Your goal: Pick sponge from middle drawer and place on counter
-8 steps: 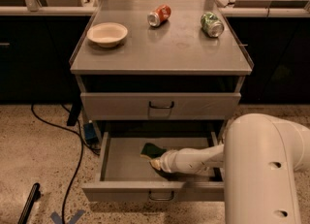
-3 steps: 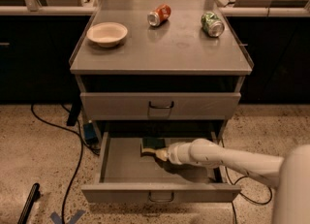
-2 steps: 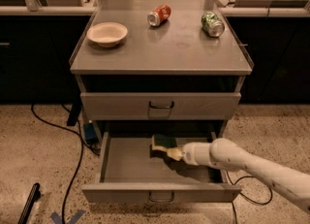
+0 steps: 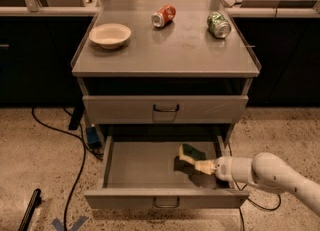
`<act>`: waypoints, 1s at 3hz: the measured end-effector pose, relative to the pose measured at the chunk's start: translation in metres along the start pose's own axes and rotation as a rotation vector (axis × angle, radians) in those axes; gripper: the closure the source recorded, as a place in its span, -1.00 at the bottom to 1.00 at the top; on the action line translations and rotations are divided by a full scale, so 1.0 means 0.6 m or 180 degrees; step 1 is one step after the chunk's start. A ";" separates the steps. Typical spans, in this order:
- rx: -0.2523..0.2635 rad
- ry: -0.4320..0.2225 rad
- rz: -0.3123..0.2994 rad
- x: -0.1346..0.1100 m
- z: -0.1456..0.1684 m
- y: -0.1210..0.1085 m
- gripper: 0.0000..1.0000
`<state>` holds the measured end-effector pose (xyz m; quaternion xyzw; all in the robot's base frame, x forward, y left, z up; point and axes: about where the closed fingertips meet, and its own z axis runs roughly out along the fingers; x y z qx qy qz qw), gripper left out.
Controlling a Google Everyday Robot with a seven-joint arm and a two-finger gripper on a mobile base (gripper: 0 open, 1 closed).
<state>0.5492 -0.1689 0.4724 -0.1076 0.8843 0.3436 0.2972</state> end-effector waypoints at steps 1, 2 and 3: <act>0.0011 -0.0011 0.0019 0.002 -0.007 -0.003 1.00; 0.0021 0.0053 -0.0005 -0.002 -0.002 0.009 1.00; 0.0064 0.0008 -0.0341 -0.033 -0.030 0.095 1.00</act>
Offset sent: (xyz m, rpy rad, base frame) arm -0.0007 0.0082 0.0103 -0.0335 0.0218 0.0165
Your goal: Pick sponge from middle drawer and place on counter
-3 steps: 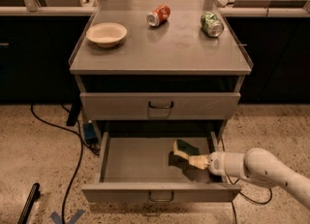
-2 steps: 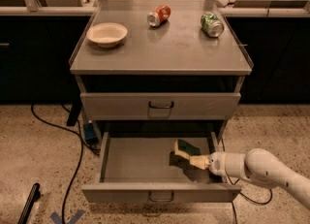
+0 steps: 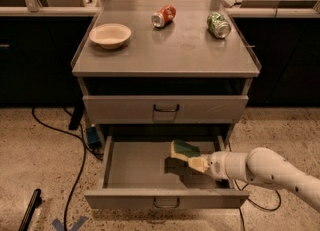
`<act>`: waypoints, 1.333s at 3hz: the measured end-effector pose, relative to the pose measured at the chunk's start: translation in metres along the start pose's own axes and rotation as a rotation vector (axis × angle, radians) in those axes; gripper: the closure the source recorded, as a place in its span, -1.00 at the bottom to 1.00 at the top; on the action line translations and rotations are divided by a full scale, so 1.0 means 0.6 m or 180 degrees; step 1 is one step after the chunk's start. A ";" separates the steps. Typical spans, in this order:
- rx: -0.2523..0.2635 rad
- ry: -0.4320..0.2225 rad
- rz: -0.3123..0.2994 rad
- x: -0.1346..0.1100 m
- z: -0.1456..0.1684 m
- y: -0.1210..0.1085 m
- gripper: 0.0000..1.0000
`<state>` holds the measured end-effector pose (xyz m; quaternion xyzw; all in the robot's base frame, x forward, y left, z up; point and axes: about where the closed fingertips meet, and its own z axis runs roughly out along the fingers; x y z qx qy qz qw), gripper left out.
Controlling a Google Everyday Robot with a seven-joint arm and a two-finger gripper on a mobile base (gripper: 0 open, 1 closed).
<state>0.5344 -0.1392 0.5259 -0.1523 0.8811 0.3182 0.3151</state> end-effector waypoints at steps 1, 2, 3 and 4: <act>0.0026 -0.0096 -0.0540 -0.036 -0.057 0.155 1.00; 0.0237 -0.0280 -0.0943 -0.069 -0.139 0.269 1.00; 0.0382 -0.0451 -0.1421 -0.137 -0.216 0.387 1.00; 0.0406 -0.0529 -0.1529 -0.149 -0.229 0.423 1.00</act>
Offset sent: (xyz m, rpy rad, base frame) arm -0.1288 0.1520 0.3266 -0.2679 -0.5699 0.1706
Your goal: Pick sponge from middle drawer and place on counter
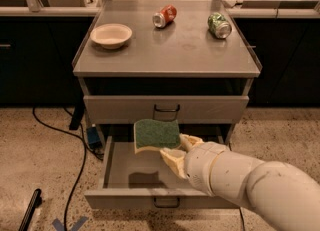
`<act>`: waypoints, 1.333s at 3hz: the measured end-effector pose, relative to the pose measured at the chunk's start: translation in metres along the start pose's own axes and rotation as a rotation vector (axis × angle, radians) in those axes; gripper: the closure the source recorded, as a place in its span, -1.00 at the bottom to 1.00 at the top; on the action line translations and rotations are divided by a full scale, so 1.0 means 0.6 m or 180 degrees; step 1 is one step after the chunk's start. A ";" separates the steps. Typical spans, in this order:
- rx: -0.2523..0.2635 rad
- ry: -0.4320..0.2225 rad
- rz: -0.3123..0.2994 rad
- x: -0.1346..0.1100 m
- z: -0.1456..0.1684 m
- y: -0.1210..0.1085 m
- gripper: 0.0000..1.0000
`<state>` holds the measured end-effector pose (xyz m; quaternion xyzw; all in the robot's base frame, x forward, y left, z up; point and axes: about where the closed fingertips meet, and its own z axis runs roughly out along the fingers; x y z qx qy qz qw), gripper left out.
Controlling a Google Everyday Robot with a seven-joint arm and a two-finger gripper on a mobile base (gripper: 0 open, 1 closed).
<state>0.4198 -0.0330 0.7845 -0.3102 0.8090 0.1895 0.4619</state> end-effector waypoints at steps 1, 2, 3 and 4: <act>-0.0003 -0.0002 -0.0002 -0.001 0.001 0.001 1.00; 0.0037 -0.0194 -0.0246 -0.081 0.015 -0.016 1.00; 0.0169 -0.0345 -0.0567 -0.195 0.025 -0.050 1.00; 0.0324 -0.0334 -0.0741 -0.267 0.030 -0.100 1.00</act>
Offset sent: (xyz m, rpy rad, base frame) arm 0.0879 0.0362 0.1038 -0.0278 -0.2625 0.0687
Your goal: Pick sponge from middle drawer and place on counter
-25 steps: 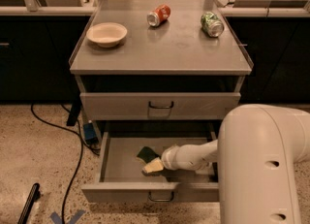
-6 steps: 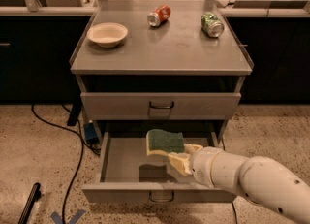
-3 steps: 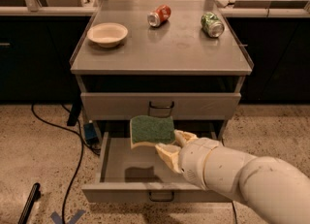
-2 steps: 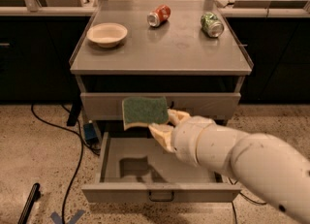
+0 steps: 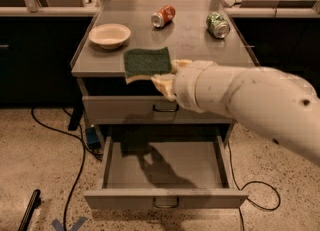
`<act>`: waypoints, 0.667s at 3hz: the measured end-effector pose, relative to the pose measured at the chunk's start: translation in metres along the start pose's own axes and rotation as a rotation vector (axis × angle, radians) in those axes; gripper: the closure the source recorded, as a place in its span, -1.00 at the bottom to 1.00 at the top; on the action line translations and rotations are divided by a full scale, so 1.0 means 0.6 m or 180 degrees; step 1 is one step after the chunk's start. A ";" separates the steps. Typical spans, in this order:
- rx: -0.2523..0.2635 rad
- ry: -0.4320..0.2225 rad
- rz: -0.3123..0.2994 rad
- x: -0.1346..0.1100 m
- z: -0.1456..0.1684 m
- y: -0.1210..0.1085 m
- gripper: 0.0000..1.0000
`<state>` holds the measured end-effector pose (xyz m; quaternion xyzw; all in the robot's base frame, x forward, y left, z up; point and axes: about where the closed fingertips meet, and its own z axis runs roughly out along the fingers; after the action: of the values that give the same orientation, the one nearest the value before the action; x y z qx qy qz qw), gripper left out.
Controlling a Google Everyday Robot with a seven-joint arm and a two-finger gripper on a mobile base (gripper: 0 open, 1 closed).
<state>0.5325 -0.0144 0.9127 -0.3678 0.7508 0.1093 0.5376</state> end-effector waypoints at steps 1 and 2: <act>0.0076 0.0105 -0.0033 -0.018 0.034 -0.052 1.00; 0.0130 0.0190 -0.0040 -0.043 0.087 -0.093 1.00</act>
Offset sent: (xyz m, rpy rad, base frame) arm 0.1469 0.1040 0.0181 -0.0681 0.0478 0.0619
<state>0.6117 -0.0133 0.9279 -0.3646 0.7663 0.0795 0.5230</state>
